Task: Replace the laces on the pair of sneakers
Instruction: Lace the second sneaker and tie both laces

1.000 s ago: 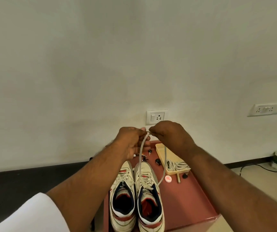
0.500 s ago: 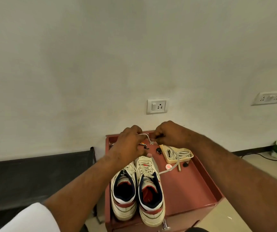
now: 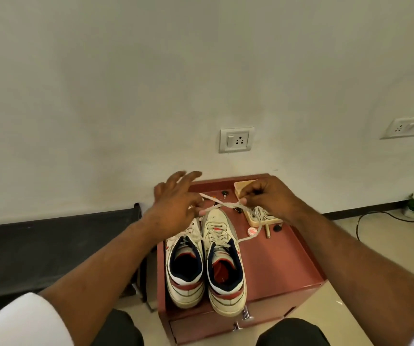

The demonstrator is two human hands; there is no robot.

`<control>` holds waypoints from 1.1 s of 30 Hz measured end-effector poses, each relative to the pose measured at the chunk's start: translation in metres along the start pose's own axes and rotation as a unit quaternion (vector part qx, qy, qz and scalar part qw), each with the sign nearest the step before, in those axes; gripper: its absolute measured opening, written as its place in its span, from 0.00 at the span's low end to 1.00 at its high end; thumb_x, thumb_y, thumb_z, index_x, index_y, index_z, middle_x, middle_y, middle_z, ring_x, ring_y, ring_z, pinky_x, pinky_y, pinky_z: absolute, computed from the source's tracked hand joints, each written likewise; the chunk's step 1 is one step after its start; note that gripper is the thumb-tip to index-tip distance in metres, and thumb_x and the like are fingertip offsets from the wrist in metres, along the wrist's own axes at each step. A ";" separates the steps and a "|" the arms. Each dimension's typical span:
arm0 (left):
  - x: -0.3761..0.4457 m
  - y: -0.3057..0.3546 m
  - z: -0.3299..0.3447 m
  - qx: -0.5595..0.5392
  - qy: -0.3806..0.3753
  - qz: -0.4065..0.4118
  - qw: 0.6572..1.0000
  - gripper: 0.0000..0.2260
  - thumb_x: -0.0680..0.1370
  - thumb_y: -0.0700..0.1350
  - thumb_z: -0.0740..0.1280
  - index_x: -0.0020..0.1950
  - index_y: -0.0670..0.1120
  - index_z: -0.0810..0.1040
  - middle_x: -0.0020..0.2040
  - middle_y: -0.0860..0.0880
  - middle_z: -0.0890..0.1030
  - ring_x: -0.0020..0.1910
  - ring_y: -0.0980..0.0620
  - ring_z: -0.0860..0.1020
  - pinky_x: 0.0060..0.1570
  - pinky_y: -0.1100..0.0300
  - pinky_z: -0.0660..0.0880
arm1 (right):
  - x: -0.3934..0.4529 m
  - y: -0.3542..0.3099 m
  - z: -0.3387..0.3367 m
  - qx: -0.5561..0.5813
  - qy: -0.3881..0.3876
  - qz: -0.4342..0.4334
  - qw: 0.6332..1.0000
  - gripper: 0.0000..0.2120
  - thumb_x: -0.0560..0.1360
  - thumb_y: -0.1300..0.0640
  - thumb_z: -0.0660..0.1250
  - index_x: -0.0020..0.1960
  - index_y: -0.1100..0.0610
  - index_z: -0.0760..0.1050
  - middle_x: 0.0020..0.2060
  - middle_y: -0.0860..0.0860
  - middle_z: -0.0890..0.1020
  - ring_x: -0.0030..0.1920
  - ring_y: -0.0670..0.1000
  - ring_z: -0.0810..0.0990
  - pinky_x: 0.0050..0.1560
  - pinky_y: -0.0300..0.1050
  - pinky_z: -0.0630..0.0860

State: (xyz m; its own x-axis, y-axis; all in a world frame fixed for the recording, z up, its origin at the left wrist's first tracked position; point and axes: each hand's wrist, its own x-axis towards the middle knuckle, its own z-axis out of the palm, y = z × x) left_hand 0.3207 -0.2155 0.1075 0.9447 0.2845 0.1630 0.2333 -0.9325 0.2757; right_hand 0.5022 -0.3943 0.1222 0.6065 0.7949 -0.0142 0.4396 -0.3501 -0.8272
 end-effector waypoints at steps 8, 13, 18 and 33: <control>-0.027 -0.106 0.004 0.261 -0.232 -0.215 0.912 0.21 0.78 0.54 0.65 0.71 0.53 0.69 0.80 0.44 0.50 0.76 0.37 0.55 0.71 0.38 0.58 | -0.025 0.126 -0.026 -0.223 0.128 0.170 0.951 0.11 0.74 0.62 0.68 0.56 0.57 0.82 0.52 0.58 0.84 0.51 0.57 0.81 0.53 0.46 0.76; 0.000 -0.061 0.042 -0.018 -0.095 -0.126 0.987 0.22 0.79 0.40 0.65 0.73 0.49 0.71 0.72 0.47 0.71 0.66 0.46 0.73 0.65 0.53 0.71 | -0.022 0.116 0.035 -0.135 0.035 0.111 0.984 0.24 0.74 0.69 0.65 0.68 0.56 0.74 0.64 0.53 0.77 0.65 0.54 0.75 0.62 0.41 0.69; 0.020 -0.024 0.080 -0.163 -0.205 -0.085 0.961 0.15 0.80 0.41 0.65 0.66 0.45 0.78 0.64 0.49 0.79 0.64 0.52 0.75 0.62 0.63 0.69 | -0.020 0.104 0.089 0.048 -0.080 0.134 0.987 0.23 0.75 0.76 0.59 0.64 0.59 0.75 0.53 0.50 0.81 0.45 0.44 0.80 0.41 0.30 0.76; 0.014 -0.038 0.064 0.062 -0.106 -0.032 0.992 0.08 0.78 0.56 0.66 0.50 0.55 0.82 0.60 0.59 0.77 0.64 0.54 0.70 0.61 0.50 0.58 | -0.033 0.135 0.055 -0.219 0.106 0.143 0.959 0.09 0.77 0.62 0.67 0.57 0.57 0.81 0.53 0.51 0.78 0.52 0.51 0.78 0.50 0.36 0.72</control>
State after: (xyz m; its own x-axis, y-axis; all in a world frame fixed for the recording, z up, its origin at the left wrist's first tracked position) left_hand 0.3399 -0.1902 0.0383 0.9515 0.3023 -0.0570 0.3076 -0.9382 0.1589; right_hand 0.5052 -0.4410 -0.0201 0.8443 0.5333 -0.0529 0.4433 -0.7504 -0.4903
